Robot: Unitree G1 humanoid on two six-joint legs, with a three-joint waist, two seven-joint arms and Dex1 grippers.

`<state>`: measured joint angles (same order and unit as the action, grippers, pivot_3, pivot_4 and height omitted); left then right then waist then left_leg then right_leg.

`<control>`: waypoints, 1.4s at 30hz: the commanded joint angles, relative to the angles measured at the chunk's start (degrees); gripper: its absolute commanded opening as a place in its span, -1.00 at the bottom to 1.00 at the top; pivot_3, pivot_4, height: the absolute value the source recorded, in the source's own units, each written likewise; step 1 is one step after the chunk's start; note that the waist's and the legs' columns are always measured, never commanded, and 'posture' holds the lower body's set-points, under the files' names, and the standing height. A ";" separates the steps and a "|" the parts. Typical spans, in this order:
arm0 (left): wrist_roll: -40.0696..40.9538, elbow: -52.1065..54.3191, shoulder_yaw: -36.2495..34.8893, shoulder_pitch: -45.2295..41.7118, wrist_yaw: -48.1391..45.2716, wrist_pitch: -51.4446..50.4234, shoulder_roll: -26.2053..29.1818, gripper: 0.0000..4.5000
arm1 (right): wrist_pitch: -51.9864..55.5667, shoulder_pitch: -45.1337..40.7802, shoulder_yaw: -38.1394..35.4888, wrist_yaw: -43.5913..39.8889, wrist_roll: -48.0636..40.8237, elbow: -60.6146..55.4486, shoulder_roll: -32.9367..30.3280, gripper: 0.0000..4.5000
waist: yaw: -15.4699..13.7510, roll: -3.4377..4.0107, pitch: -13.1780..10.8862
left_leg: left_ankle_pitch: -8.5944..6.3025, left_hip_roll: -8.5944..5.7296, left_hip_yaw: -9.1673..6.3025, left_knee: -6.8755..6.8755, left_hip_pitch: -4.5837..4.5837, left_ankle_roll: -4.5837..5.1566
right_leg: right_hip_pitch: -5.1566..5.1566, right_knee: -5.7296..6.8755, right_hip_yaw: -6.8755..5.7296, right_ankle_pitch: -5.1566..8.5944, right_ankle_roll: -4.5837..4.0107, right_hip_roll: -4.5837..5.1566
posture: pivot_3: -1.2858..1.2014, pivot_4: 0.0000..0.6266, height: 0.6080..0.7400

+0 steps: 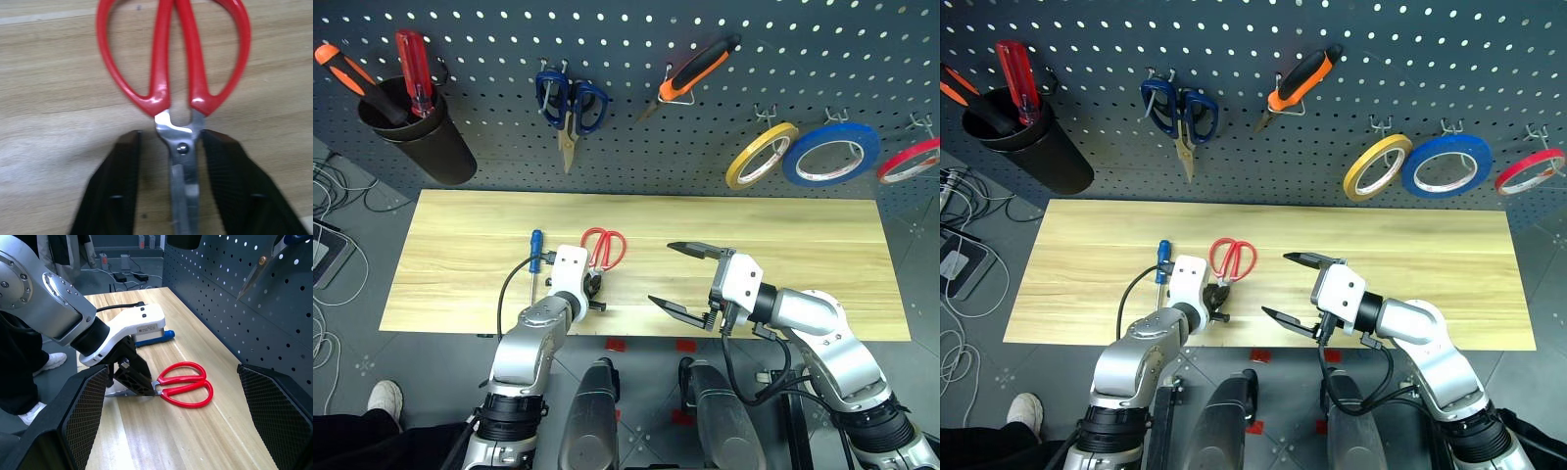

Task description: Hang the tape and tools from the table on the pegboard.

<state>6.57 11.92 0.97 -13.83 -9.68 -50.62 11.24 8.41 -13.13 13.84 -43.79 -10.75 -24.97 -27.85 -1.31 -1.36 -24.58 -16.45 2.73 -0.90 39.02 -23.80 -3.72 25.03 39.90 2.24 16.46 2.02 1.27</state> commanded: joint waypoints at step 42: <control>-16.76 22.59 -0.61 8.86 3.21 42.95 6.99 -0.85 | 9.15 -3.12 -13.58 17.73 -15.42 -15.48 7.32 1.00 | -0.06 -0.34 7.43 | 0.22 -0.01 -0.46 -0.17 -0.66 -0.39 | -0.08 -0.81 -0.94 -0.04 0.05 0.07 | 0.11 -0.29 1.00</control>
<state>-9.44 32.01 1.75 -4.45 -7.30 -8.35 18.59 19.12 -15.56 0.76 -26.09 -26.22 -39.23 -20.72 -1.37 -1.70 -17.15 -16.23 2.72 -1.38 38.87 -24.46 -4.10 24.92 39.09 1.27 16.42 2.07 1.34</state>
